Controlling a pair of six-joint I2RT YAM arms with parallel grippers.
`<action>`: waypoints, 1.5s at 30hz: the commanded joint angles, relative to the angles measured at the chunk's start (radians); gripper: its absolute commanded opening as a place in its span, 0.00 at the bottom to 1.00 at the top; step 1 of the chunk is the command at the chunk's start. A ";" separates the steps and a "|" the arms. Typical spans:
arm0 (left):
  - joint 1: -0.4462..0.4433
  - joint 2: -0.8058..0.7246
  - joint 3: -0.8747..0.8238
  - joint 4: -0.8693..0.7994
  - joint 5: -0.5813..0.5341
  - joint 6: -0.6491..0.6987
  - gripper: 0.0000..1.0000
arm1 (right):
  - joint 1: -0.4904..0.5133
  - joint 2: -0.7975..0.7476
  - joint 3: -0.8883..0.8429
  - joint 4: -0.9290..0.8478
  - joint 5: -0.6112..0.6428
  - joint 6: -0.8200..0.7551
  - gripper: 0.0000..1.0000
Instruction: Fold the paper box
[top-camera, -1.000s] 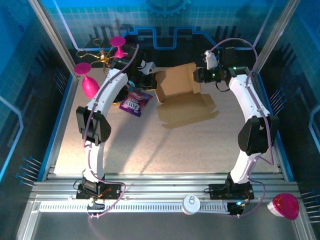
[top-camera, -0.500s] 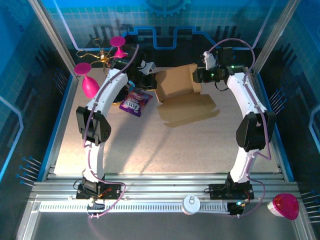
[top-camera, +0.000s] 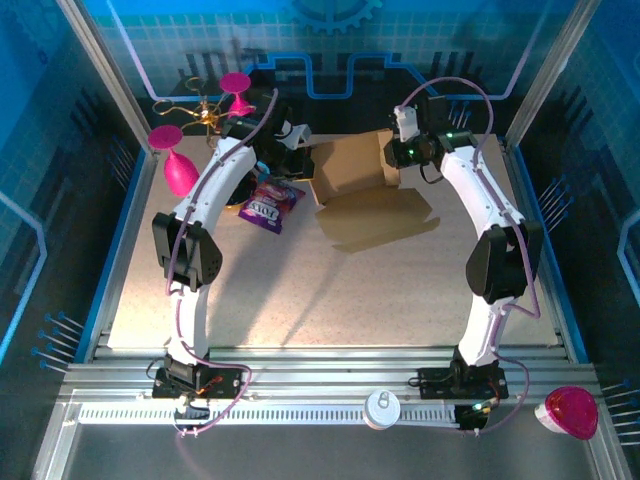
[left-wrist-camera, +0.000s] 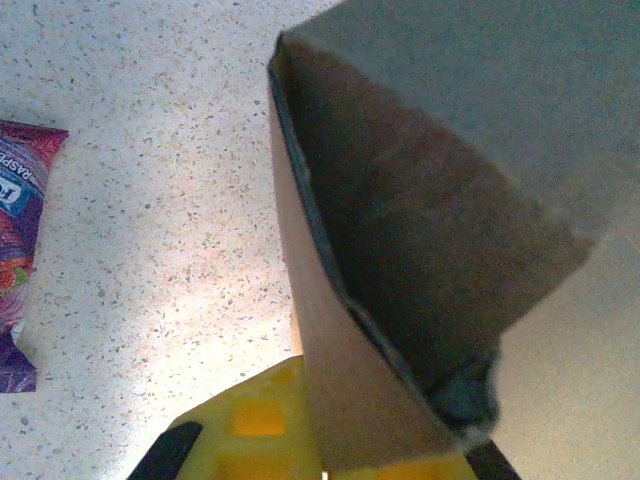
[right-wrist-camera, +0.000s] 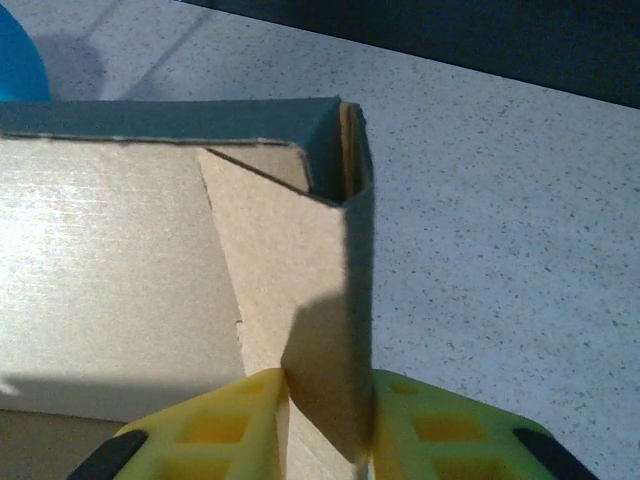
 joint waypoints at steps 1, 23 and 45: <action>-0.007 -0.027 0.027 -0.012 0.031 0.024 0.00 | 0.011 0.011 0.025 0.004 0.034 -0.003 0.19; -0.005 -0.018 0.032 -0.014 0.032 0.033 0.00 | -0.089 -0.003 -0.010 0.035 -0.239 -0.064 0.55; -0.002 0.005 0.050 -0.019 0.020 0.017 0.00 | 0.065 0.044 0.041 0.009 0.203 -0.066 0.14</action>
